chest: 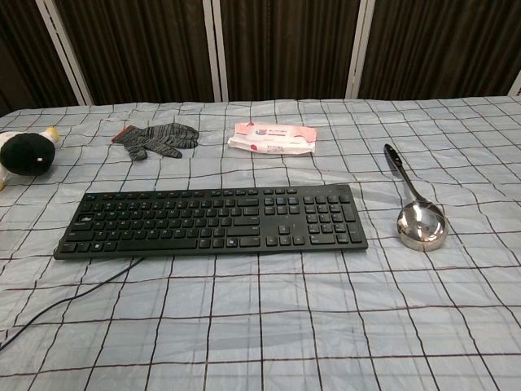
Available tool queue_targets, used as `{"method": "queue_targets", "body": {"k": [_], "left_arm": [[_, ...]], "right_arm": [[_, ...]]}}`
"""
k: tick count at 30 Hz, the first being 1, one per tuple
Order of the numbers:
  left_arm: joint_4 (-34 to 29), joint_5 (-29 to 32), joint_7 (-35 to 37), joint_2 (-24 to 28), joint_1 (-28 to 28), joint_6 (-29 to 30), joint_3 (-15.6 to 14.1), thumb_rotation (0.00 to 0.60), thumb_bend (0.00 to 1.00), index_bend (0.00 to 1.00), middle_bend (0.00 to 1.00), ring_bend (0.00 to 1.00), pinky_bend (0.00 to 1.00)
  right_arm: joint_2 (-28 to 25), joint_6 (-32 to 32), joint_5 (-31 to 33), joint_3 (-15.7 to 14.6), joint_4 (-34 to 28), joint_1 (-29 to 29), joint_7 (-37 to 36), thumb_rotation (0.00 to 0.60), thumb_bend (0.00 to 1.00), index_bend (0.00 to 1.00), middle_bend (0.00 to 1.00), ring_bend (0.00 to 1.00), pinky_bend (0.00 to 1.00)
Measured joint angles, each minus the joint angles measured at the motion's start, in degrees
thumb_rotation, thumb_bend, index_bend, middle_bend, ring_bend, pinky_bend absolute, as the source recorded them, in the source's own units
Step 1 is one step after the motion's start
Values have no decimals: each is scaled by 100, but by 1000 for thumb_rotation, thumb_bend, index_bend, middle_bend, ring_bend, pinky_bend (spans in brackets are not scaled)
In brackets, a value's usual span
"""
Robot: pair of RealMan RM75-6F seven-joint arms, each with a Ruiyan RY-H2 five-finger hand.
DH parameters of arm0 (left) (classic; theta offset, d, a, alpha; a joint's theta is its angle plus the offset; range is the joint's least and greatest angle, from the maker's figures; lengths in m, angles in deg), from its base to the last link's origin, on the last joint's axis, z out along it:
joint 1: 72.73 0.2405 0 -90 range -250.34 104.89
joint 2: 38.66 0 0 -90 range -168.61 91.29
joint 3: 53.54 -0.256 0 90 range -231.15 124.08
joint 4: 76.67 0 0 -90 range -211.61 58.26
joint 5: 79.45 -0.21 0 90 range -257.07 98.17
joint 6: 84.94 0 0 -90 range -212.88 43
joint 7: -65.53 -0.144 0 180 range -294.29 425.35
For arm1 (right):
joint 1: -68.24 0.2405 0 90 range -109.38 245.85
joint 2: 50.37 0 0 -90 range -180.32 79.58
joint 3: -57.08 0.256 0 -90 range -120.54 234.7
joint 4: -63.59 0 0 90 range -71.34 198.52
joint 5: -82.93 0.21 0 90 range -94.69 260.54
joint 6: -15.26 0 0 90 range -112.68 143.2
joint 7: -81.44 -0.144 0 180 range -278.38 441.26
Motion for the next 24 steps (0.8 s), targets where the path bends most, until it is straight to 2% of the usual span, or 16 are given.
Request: {"method": "queue_targets", "body": {"k": [24], "left_arm": [[-95,23,-130,38,-30,-112,-22,600,0,0,0,0,0]], "right_arm": [[-38,95,87,-5,-76,-8,84,600,41,0,0,0,0]]}}
